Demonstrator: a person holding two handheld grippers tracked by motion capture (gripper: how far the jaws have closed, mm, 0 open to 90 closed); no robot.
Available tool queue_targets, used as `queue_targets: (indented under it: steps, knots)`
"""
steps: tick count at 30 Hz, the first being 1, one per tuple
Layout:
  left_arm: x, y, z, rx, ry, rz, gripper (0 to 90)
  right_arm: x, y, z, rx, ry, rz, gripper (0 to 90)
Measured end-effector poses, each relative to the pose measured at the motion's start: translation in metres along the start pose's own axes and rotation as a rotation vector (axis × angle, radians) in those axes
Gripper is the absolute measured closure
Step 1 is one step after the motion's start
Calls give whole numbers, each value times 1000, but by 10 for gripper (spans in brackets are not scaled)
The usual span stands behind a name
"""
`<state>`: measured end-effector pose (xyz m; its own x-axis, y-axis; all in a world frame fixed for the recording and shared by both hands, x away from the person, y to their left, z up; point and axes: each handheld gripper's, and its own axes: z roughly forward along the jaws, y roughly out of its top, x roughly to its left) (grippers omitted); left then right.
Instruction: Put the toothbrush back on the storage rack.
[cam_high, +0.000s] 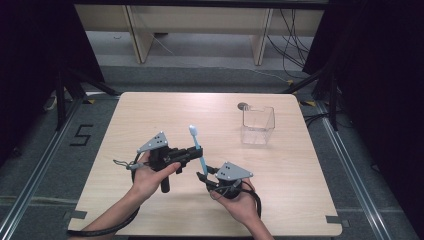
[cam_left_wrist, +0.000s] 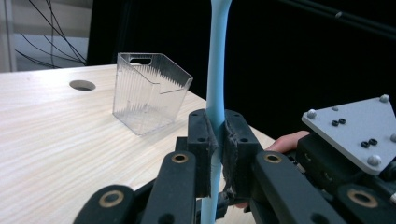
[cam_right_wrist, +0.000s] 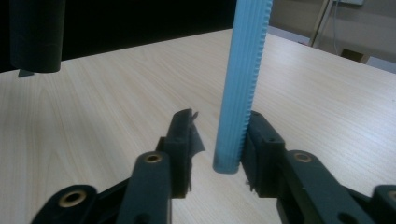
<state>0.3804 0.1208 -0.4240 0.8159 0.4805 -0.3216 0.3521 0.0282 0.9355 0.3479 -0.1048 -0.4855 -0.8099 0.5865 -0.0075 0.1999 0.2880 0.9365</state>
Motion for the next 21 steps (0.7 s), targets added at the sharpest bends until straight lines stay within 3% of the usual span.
queue_targets:
  steps: [2,4,5,7,8,9,10,12,15,16,18,19,21]
  knots:
    - [0,1,-1,9,15,26,824,-2,0,-3,1,-12,16,575]
    - [0,1,-1,11,26,45,825,-3,0,-6,1,-22,13,570]
    - [0,0,-1,18,36,63,826,-4,1,-8,-4,-14,35,568]
    - [0,0,-2,30,60,87,829,-9,4,-18,-27,-59,39,584]
    - [-1,0,-2,33,68,100,829,-9,4,-18,-27,-59,39,584]
    - [-1,0,-1,36,75,110,830,-9,6,-22,-20,-63,73,605]
    - [-1,0,-1,43,81,123,831,-8,8,-26,-38,-86,106,630]
    - [-2,-1,0,47,87,139,832,-11,14,-32,-85,-82,126,670]
    - [-5,-2,3,61,99,164,834,-9,26,-39,-126,-113,151,682]
    - [-6,-3,4,58,94,168,834,-9,30,-39,-142,-92,143,684]
    - [-8,-3,5,69,102,184,835,-5,41,-41,-165,-97,147,689]
    - [-8,-3,6,70,103,186,835,-6,44,-40,-182,-106,123,688]
    - [-10,-4,7,77,101,193,835,-4,47,-40,-181,-92,142,689]
